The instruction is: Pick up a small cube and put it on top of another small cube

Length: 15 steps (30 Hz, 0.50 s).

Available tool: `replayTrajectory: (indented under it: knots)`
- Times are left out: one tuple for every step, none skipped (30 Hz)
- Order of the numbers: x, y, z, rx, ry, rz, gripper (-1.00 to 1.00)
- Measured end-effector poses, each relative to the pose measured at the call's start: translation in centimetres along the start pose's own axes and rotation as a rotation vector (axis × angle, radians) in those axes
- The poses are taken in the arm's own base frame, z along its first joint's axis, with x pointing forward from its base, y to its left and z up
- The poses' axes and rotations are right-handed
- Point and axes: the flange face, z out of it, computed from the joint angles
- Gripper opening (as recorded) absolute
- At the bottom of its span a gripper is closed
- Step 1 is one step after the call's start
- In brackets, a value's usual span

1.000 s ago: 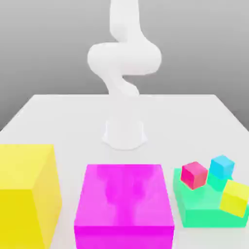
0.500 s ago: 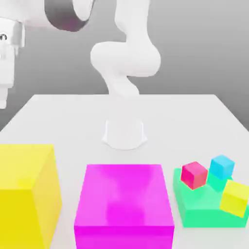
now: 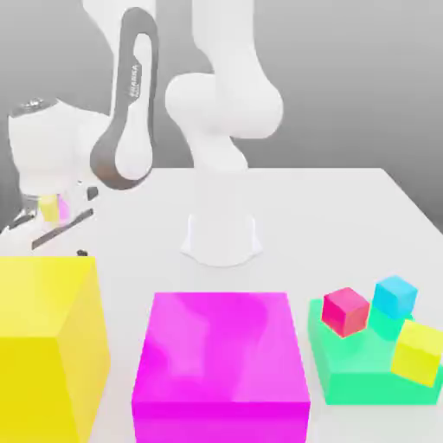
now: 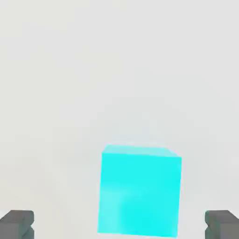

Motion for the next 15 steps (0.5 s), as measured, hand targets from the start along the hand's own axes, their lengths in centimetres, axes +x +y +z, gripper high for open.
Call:
replayTrajectory:
  knots:
    - [-0.1,0.1,0.8,0.0,0.0,-0.001,0.0]
    - [-0.1,0.1,1.6,0.0,0.001,0.0,0.0]
    - [-0.1,0.1,2.5,0.001,0.001,0.0,0.0]
    - [-0.1,0.2,3.3,0.001,0.001,0.0,0.0]
    - [0.0,0.2,4.2,0.001,0.002,0.0,0.0]
    - [0.0,0.3,4.8,0.0,0.002,0.0,-1.0]
    - [0.0,0.3,4.8,0.0,0.002,0.0,-1.0]
    - [0.0,0.3,4.8,0.001,0.001,0.0,-1.0]
    - [0.0,0.3,4.7,0.002,0.001,0.0,-1.0]
    - [0.0,0.3,4.7,0.003,0.001,0.0,-1.0]
    - [0.0,0.3,4.7,0.003,0.001,0.0,-1.0]
    - [0.0,0.3,5.0,0.003,0.001,0.0,-1.0]
    - [-0.1,0.3,4.7,0.002,0.0,0.0,-1.0]
    - [-0.1,0.2,4.1,0.002,0.0,0.0,-1.0]
    - [-0.1,0.2,3.4,0.002,0.0,0.0,-1.0]
